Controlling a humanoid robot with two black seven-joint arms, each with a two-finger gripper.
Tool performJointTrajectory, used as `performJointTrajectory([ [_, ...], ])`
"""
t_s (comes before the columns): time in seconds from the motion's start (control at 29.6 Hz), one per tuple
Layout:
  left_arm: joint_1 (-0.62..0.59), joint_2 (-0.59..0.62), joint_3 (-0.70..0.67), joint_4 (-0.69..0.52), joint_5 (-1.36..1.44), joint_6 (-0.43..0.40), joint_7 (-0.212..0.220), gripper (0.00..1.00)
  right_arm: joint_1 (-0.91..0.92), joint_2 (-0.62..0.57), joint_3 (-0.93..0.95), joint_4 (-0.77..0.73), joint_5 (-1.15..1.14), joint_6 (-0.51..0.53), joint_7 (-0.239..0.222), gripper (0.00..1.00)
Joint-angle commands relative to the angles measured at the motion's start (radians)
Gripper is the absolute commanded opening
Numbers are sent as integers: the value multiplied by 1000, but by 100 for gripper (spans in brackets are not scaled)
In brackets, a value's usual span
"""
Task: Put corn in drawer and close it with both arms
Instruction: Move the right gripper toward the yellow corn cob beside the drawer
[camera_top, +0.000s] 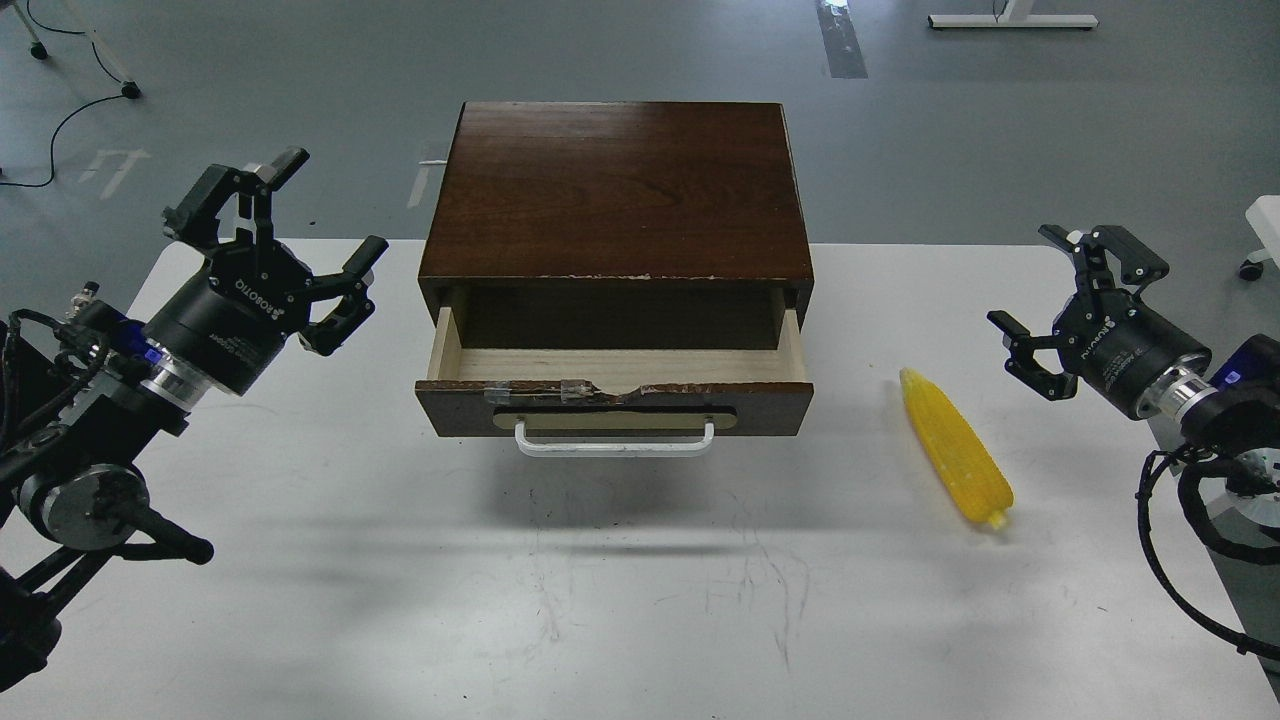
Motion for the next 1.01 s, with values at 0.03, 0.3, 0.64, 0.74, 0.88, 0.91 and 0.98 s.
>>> performJointTrajectory([
  [0.03, 0, 5, -7, -4, 0, 7, -5, 100, 2, -2, 0, 0, 0, 1, 0, 100],
  [0.3, 0, 6, -5, -1, 5, -1, -3, 100, 2, -2, 0, 0, -5, 4, 0, 100],
  [0.64, 0, 28, -2, 28, 8, 1, -3, 100, 21, -26, -9, 8, -157, 12, 0, 100],
  [0.74, 0, 40, 1, 25, 8, 1, -8, 100, 57, -74, -9, 32, -337, 12, 0, 100],
  [0.88, 0, 58, 2, 25, 8, -4, -12, 100, 159, -156, -41, 68, -739, 12, 0, 100],
  [0.91, 0, 58, 4, 25, 8, -7, -14, 100, 169, -161, -43, 65, -785, 12, 0, 100],
  [0.98, 0, 57, 5, 25, 10, -19, -15, 100, 196, -163, -58, 57, -924, 12, 0, 100],
])
